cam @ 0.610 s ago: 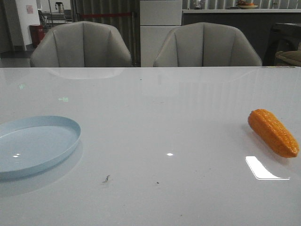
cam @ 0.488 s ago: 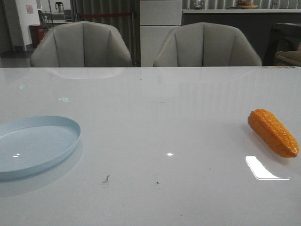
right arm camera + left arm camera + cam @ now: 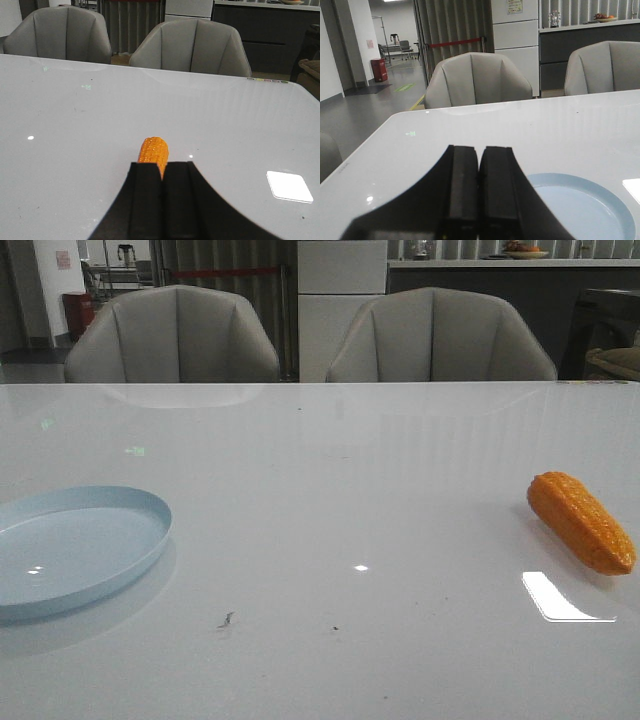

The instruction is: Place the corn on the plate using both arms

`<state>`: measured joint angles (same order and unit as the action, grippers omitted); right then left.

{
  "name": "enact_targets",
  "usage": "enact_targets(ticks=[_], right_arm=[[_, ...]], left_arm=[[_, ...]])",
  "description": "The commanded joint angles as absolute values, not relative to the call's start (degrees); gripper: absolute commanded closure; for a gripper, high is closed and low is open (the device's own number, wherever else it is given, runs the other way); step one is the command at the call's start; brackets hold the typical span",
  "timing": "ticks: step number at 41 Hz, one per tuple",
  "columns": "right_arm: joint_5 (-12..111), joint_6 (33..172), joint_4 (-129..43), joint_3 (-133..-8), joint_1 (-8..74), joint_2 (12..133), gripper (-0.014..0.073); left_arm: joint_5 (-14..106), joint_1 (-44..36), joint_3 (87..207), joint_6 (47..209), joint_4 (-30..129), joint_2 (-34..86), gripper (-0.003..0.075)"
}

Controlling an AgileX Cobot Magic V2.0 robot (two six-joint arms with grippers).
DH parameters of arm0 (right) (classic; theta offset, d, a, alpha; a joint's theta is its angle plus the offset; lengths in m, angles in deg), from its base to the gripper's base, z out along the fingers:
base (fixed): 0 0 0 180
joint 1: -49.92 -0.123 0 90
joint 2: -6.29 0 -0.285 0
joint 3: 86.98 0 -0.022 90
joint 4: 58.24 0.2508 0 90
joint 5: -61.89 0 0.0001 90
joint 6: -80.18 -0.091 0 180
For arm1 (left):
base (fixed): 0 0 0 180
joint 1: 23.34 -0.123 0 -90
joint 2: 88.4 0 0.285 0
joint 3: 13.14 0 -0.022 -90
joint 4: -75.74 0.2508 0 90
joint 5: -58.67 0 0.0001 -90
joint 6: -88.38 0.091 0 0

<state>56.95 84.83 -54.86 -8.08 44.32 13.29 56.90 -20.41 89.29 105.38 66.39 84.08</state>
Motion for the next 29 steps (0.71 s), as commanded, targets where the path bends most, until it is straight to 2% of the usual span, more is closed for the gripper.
enact_targets(ticks=[1,21,29], right_arm=[[61.9,84.7,-55.4,-9.3,44.4,12.1,0.0529],[63.7,84.7,-55.4,-9.3,44.4,12.1,0.0529],[68.0,84.7,-55.4,-9.3,44.4,12.1,0.0529]], left_arm=[[60.9,-20.1,87.1,104.8,66.1,85.0,0.0631],[62.2,-20.1,87.1,104.8,66.1,85.0,0.0631],[69.2,-20.1,87.2,104.8,66.1,85.0,0.0631]])
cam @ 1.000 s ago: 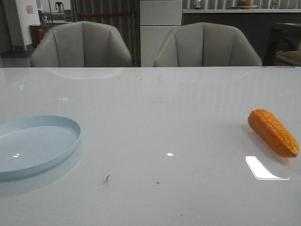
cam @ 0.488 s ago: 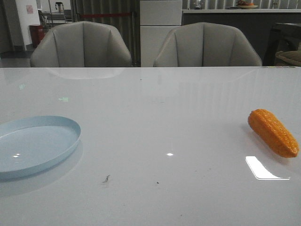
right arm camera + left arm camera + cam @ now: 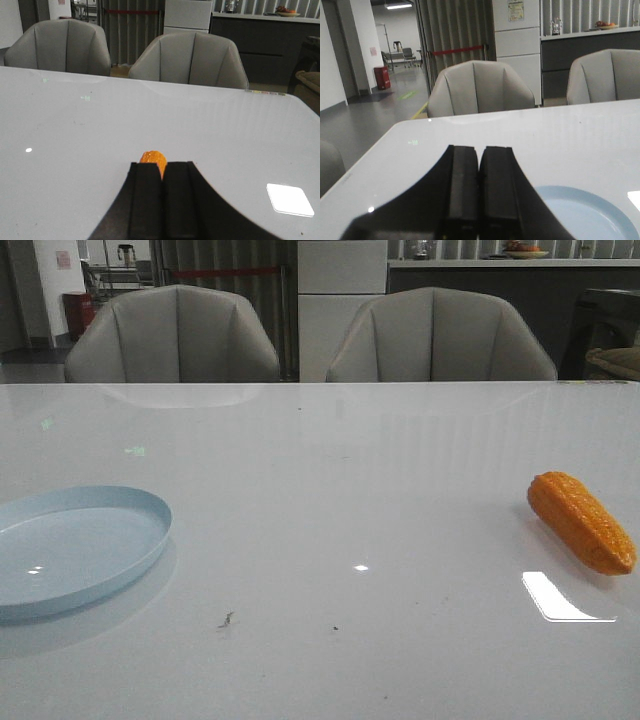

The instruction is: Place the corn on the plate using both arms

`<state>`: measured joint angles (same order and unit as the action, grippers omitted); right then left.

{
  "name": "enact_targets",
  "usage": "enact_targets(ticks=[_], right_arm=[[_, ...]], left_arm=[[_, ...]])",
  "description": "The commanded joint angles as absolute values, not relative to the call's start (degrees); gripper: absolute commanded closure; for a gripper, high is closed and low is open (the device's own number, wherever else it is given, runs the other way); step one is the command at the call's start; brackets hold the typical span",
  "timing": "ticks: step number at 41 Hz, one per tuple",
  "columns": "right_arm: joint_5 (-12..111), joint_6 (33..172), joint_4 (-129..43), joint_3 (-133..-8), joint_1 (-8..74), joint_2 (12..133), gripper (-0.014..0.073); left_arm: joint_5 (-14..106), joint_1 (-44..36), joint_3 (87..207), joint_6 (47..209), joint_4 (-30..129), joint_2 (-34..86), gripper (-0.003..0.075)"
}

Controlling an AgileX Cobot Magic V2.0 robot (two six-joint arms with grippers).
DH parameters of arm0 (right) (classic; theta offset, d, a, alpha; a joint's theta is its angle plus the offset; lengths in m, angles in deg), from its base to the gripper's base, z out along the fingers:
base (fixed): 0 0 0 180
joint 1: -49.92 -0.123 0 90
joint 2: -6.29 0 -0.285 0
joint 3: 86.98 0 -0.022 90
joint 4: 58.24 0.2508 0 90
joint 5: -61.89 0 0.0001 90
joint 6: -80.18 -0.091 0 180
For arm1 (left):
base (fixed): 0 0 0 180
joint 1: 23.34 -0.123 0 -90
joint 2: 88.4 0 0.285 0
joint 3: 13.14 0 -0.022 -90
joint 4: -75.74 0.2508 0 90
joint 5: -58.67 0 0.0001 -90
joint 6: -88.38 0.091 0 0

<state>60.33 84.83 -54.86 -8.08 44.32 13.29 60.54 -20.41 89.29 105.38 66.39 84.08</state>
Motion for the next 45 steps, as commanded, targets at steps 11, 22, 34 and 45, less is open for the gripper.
enact_targets(ticks=[11,22,34,45], right_arm=[[80.8,83.9,-55.4,-10.7,44.4,12.2,0.0529],[63.9,83.4,-55.4,-27.5,44.4,13.3,0.0529],[61.4,83.4,-55.4,-43.1,44.4,29.2,0.0529],[61.9,83.4,-55.4,-50.4,44.4,46.7,0.0529]], left_arm=[[74.5,-20.0,90.5,104.8,66.1,85.0,0.0631],[69.4,-20.0,101.4,104.8,66.6,84.8,0.0631],[61.3,-20.0,114.8,104.8,69.2,78.5,0.0631],[60.6,-20.0,126.0,104.8,69.2,59.6,0.0631]])
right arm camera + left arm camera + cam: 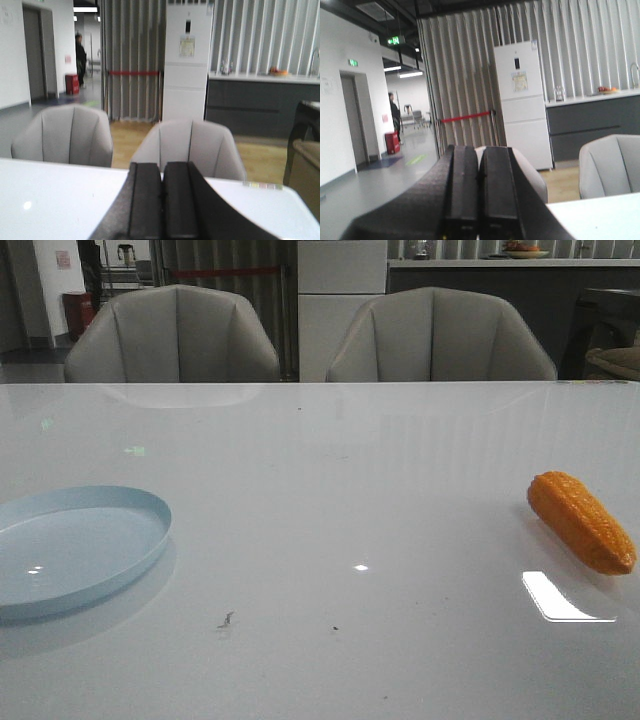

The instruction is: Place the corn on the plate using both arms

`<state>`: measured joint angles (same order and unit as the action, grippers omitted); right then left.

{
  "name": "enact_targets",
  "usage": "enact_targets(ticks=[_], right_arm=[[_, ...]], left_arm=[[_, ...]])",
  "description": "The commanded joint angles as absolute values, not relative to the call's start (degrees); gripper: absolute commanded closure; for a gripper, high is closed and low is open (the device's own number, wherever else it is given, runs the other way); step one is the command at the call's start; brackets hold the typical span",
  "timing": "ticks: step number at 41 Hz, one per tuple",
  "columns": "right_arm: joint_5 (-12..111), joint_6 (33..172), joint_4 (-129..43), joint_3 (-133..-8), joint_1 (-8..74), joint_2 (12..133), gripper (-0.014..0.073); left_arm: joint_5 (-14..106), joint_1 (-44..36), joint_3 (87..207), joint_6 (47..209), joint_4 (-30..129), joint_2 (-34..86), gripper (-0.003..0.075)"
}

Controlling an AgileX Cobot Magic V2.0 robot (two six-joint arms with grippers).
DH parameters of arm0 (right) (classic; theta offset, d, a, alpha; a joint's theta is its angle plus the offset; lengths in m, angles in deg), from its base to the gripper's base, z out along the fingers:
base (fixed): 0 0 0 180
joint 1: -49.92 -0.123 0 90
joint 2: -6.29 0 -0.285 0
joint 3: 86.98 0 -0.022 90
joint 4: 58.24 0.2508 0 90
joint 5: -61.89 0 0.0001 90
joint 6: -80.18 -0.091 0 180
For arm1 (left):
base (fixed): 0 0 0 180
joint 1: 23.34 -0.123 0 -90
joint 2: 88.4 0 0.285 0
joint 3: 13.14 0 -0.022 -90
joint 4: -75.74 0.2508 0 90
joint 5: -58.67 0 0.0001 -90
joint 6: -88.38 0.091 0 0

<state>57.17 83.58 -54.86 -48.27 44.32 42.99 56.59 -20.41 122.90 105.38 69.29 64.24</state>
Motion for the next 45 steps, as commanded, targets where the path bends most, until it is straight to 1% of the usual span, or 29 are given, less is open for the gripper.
enact_targets(ticks=[1,12,22,25,31,40,45], right_arm=[[61.9,83.4,-55.4,-50.4,44.4,47.9,0.0529],[61.9,83.4,-55.4,-50.4,44.4,59.3,0.0529],[60.7,83.4,-55.4,-50.4,44.4,67.6,0.0529],[58.8,83.4,-55.4,-50.4,44.4,69.5,0.0529],[56.5,83.4,-55.4,-50.4,44.4,70.0,0.0529],[54.5,83.4,-55.4,-50.4,44.4,70.0,0.0529],[51.9,83.4,-55.4,-50.4,44.4,70.0,0.0510]], left_arm=[[60.9,-20.0,126.1,104.8,69.2,58.2,0.0631],[60.1,-20.0,126.1,104.8,69.2,45.1,0.0631],[59.9,-20.0,126.1,104.8,69.0,36.8,0.0631],[58.0,-20.0,126.1,104.8,68.4,34.7,0.0631],[54.1,-20.0,126.1,104.8,68.4,33.6,0.0631],[53.7,-20.0,126.1,104.8,68.4,33.6,0.0631],[53.2,-20.0,126.1,104.8,68.4,33.6,0.0620]])
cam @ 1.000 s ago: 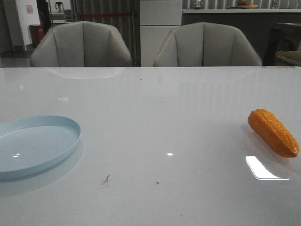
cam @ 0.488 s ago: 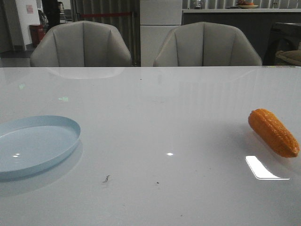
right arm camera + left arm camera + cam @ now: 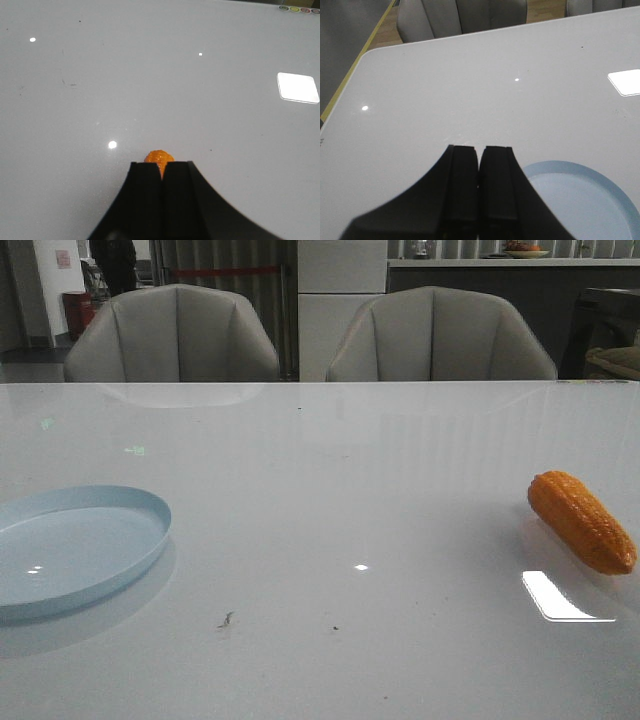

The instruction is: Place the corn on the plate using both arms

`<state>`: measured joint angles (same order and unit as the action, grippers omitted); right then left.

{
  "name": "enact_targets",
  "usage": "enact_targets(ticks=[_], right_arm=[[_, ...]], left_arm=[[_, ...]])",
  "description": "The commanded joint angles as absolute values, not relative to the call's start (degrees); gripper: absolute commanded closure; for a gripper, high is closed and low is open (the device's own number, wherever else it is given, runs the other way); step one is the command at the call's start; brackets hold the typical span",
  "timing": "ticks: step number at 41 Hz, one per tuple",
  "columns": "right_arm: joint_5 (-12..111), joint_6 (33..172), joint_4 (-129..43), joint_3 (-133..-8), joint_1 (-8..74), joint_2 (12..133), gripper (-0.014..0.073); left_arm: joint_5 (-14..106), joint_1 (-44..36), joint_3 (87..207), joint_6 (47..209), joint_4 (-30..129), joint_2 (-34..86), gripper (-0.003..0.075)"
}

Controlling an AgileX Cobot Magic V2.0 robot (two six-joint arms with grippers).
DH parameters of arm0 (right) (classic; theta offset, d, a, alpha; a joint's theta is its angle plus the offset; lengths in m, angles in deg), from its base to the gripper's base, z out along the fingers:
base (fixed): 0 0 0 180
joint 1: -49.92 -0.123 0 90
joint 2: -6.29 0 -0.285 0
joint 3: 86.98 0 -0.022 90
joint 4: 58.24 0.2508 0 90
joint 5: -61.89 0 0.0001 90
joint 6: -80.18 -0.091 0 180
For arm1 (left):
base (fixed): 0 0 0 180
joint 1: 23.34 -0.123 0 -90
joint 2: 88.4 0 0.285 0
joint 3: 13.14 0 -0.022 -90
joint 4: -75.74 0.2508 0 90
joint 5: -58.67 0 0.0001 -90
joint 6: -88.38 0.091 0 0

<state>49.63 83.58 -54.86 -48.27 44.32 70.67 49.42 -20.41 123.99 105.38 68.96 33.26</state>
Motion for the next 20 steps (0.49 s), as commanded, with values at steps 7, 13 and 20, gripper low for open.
enact_targets(ticks=[7,13,20], right_arm=[[47.4,83.4,-55.4,-50.4,44.4,70.0,0.0337],[44.6,83.4,-55.4,-50.4,44.4,70.0,0.0143],[42.0,83.4,-55.4,-50.3,44.4,70.0,0.0105]], left_arm=[[51.3,-20.0,126.1,104.8,68.4,33.6,0.0452],[50.8,-20.0,126.1,104.8,68.2,33.6,0.0328],[47.5,-20.0,126.1,104.8,64.8,33.6,0.0295]])
